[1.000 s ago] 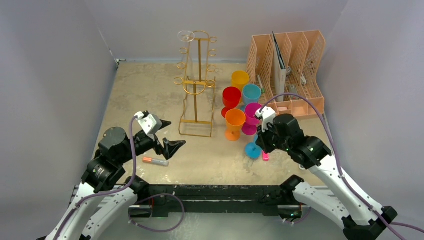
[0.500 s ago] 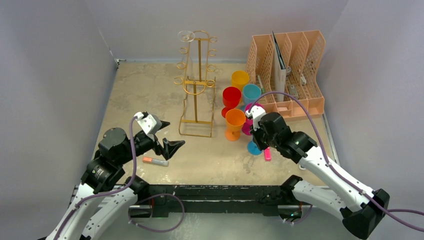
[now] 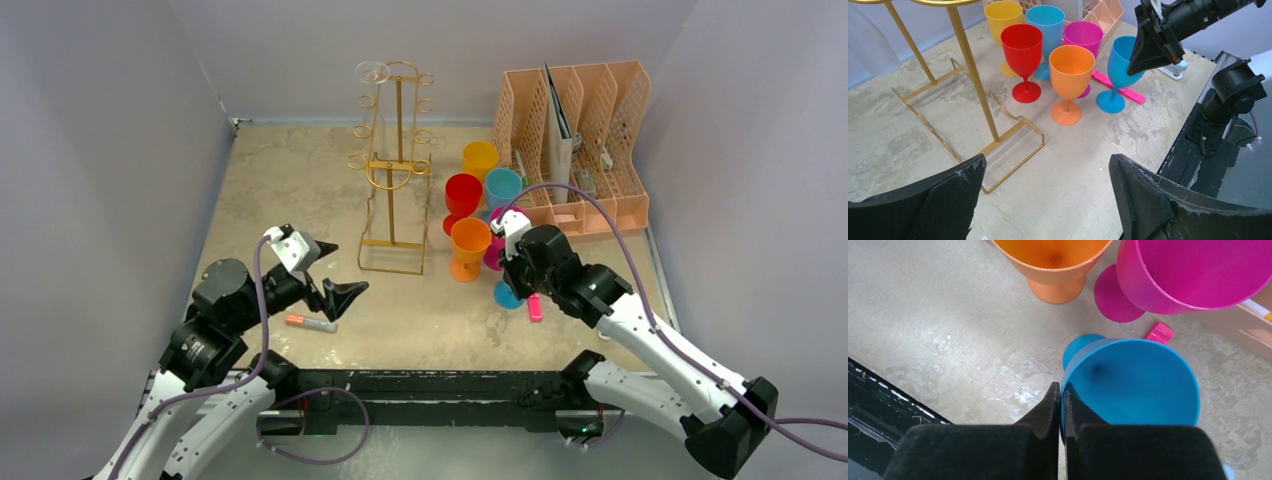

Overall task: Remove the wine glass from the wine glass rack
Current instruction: Place the wine glass at the center of the board.

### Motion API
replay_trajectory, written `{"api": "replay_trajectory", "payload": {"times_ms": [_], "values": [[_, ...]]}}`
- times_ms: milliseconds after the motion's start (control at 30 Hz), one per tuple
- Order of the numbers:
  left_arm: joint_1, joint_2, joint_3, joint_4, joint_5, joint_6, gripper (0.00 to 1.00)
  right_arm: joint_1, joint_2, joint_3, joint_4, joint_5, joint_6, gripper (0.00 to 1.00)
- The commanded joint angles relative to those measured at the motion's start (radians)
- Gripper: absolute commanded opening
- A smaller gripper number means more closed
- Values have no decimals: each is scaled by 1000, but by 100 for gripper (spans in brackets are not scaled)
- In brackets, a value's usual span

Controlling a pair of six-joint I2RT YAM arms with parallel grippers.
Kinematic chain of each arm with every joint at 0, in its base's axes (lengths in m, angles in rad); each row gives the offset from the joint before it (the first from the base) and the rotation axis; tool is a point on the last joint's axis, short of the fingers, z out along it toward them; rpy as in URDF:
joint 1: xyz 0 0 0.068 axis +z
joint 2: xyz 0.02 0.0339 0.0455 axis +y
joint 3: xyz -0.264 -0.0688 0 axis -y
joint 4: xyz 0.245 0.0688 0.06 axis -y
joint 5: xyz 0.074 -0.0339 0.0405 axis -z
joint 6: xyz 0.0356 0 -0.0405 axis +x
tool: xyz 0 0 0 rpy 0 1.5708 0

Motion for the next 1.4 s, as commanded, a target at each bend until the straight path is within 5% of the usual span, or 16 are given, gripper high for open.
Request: {"api": "replay_trajectory", "payload": {"times_ms": [0,433,600,800,1367], "values": [[5,-18,22,24,-13,7,91,4,31,17,26,-1,17,0],[5,-23,20,18,-22,9,91,4,80,28,25,2,9,0],[5,-22,25,15,-32,0,91,4,89,48,-7,1,14,18],[5,-16,31,16,-41,-12,92,4,78,81,-39,10,15,29],[6,62,112,-49,-200,-130,99,5,-13,215,-98,-36,92,46]]}}
